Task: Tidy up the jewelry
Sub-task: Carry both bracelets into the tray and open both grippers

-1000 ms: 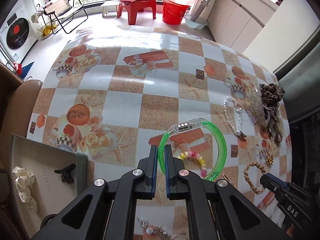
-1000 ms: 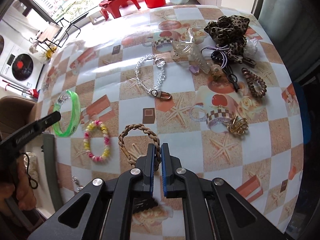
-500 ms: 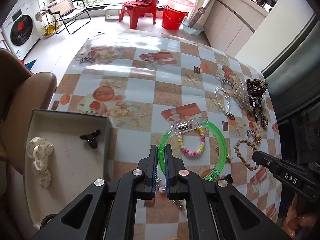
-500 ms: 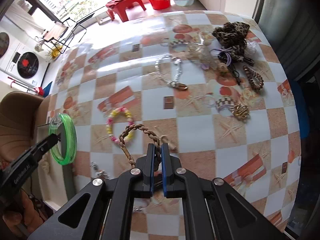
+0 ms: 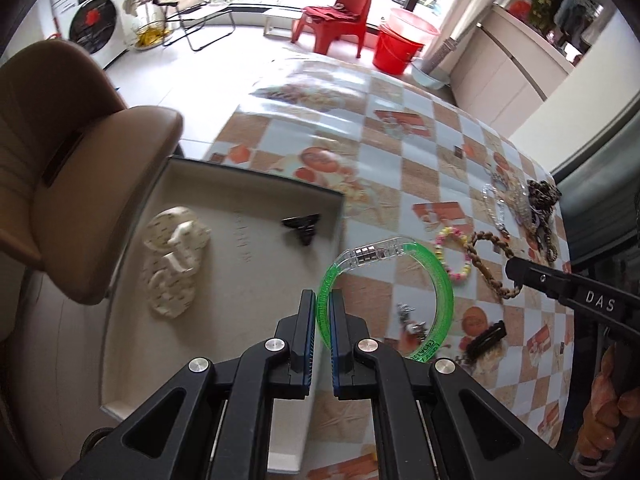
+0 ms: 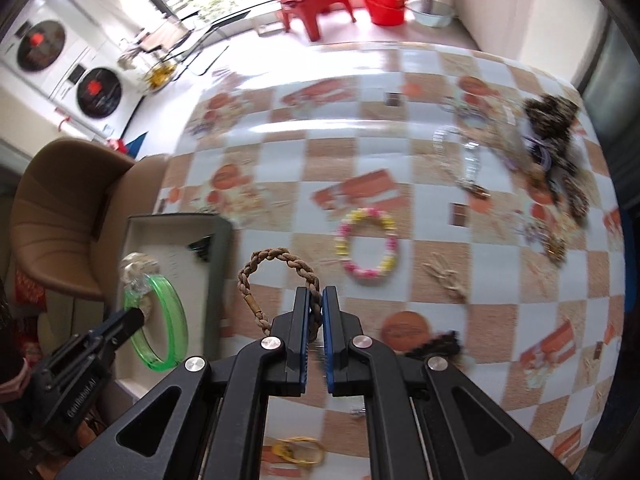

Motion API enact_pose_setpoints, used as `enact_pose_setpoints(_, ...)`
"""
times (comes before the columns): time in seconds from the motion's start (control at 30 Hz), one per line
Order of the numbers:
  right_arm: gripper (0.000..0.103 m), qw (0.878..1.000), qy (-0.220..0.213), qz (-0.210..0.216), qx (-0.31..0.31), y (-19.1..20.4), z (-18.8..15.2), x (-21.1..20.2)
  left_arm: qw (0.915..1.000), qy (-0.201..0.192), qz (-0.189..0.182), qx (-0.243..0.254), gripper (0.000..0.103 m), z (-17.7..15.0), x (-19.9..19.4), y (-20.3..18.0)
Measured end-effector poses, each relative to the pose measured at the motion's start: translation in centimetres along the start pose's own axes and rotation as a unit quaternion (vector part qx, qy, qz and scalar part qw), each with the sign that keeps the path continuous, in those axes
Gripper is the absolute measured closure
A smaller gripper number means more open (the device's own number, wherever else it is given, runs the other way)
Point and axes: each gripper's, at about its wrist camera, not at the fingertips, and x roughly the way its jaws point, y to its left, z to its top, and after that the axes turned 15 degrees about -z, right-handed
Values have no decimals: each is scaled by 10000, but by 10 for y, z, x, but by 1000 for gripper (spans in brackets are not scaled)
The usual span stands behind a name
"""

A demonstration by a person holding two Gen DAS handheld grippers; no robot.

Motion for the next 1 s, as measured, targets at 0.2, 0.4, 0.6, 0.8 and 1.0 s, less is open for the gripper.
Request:
enact_pose_setpoints(0.2, 96, 9987, 16, 175, -469, 60, 4, 6, 9989, -70, 238, -409, 93, -17, -15, 48)
enact_pose_setpoints(0.4, 96, 9954, 97, 274, -909, 114, 8, 23, 9956, -65, 473, -804, 93, -37, -19, 91)
enact_pose_setpoints(0.6, 96, 9924, 143, 289, -1184, 158, 16, 42, 9911, -45, 760, -1095, 93, -55, -10, 123)
enact_pose_setpoints(0.8, 96, 9911, 176, 246, -1297, 186, 27, 64, 9872, -33, 936, -1289, 93, -63, 6, 147)
enact_pose_setpoints(1.0, 96, 9900, 241, 193, -1378, 203, 35, 87, 9863, -20, 992, -1319, 93, -63, 19, 156)
